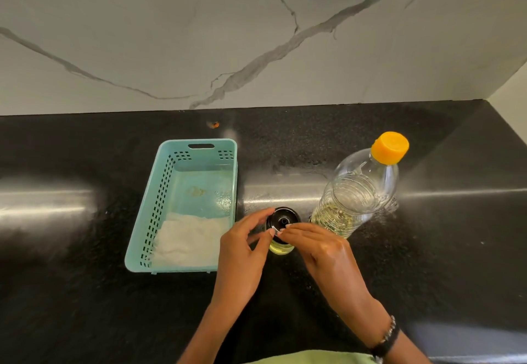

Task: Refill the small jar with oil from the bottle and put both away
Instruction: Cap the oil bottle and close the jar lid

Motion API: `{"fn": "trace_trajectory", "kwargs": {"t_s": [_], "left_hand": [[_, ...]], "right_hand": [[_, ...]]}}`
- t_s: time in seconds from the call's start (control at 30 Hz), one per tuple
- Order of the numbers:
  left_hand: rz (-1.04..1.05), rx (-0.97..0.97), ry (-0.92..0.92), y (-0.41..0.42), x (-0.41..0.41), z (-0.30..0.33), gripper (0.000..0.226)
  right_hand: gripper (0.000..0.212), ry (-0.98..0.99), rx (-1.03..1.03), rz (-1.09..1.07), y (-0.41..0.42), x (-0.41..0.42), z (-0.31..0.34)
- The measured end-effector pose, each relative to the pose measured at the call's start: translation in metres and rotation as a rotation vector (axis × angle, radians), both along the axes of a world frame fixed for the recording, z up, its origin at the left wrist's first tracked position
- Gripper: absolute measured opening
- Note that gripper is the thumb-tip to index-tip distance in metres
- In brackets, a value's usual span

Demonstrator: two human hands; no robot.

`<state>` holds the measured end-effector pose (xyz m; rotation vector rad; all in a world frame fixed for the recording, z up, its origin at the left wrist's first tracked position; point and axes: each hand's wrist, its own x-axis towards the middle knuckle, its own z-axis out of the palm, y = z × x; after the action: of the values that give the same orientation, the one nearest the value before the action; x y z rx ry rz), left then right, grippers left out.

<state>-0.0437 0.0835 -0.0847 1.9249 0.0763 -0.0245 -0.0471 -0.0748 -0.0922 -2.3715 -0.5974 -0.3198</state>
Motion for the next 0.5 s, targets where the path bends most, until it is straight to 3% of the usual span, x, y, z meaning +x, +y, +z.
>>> {"fn": "trace_trajectory", "kwargs": {"t_s": [0.27, 0.5], "left_hand": [[0.003, 0.015, -0.012, 0.0, 0.0, -0.003, 0.042], [-0.007, 0.053, -0.016, 0.0, 0.002, -0.008, 0.042]], "right_hand": [[0.026, -0.016, 0.033, -0.1, -0.003, 0.004, 0.013], [0.022, -0.012, -0.125, -0.088, 0.003, 0.018, 0.011]]}}
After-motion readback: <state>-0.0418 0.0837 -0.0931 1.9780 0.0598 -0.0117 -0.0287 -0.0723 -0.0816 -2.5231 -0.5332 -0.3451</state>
